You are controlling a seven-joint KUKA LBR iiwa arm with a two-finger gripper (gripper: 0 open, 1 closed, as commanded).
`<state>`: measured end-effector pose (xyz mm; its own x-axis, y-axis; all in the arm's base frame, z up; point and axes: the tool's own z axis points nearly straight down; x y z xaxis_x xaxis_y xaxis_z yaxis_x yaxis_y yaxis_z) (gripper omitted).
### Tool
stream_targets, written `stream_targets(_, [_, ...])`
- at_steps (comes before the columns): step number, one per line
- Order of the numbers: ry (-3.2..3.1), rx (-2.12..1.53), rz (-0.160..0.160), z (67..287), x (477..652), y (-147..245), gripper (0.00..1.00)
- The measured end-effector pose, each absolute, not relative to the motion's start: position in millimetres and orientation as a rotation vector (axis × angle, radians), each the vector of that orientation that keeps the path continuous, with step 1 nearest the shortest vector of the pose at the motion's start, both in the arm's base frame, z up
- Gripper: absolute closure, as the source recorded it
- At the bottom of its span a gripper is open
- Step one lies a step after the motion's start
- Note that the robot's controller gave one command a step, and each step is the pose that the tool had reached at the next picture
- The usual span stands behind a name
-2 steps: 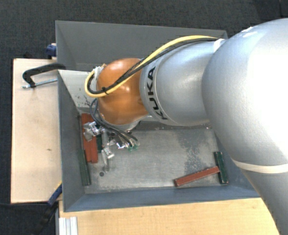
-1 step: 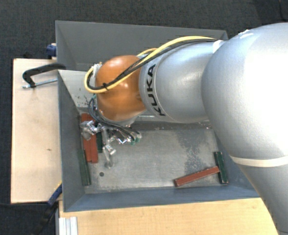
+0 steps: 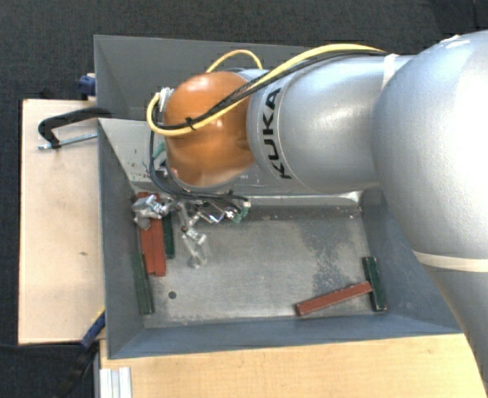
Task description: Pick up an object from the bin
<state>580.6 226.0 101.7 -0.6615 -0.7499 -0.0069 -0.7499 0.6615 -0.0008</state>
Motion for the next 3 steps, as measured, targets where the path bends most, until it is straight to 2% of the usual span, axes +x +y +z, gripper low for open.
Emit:
stream_targets(1, [2.718,-1.549,0.004,74.7,575.2,218.6,1.0])
stream_targets(2, [2.726,-1.552,0.003,71.9,573.6,216.6,0.0])
stream_targets(3, [2.722,-1.551,0.0,74.3,575.3,216.7,1.0])
